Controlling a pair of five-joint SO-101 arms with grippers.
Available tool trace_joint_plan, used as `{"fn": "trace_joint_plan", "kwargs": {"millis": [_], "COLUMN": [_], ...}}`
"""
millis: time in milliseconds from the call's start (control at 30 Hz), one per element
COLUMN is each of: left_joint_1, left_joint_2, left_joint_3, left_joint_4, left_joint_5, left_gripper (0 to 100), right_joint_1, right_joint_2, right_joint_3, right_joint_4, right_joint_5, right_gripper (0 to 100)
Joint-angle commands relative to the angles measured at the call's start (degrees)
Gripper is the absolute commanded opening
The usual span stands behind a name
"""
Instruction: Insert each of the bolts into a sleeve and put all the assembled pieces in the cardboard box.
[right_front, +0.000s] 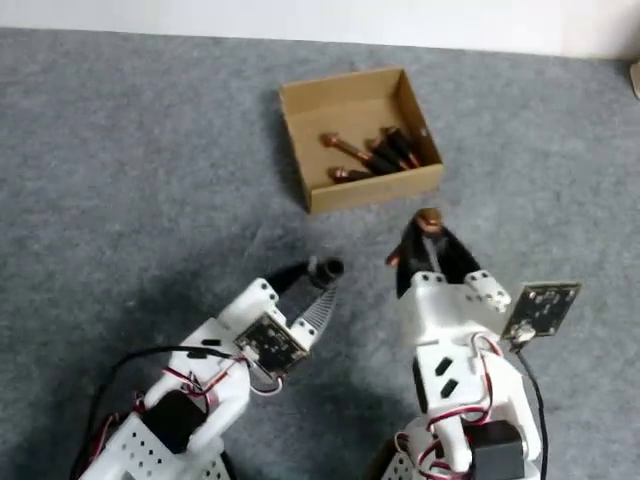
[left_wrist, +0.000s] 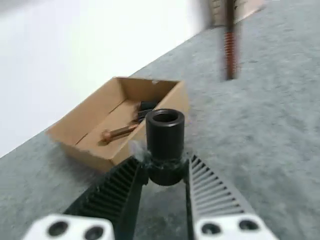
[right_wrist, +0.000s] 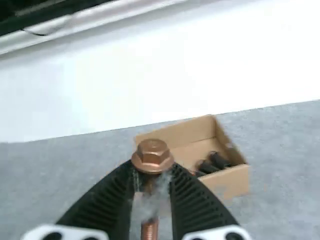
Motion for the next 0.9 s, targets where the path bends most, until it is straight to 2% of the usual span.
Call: {"fn": "trace_joint_plan", "kwargs": {"millis": [0, 133, 367, 467, 600, 867], "left_joint_1": [1.6, 1.6, 1.5, 0.7, -0.7, -0.9], "left_joint_2": [-0.1, -0.1, -0.1, -0.1, -0.1, -0.2], "left_joint_3": [1.1, 1.1, 1.1, 1.1, 1.1, 1.1], "left_joint_4": [-1.8, -1.8, -1.8, -1.7, -1.8, -1.8], "left_joint_5": [-0.3, -0.3, -0.4, -0.3, -0.3, -0.3], "left_gripper": [0, 0, 0, 0, 0, 0], "right_joint_1": [-5.2, -8.7, -9.5, -11.9, -16.0, -16.0], "right_joint_2": [-0.5, -0.6, -0.6, -0.6, -0.6, -0.6], "right_joint_3": [-2.9, -6.3, -11.2, -13.1, -13.0, -9.0], "right_joint_4": [-0.1, 0.0, 0.1, 2.2, 3.6, 3.7], "right_joint_5": [-0.6, -0.9, -1.1, -1.1, -1.0, -0.6], "right_gripper": [0.3, 0.3, 0.3, 0.3, 0.3, 0.3]}}
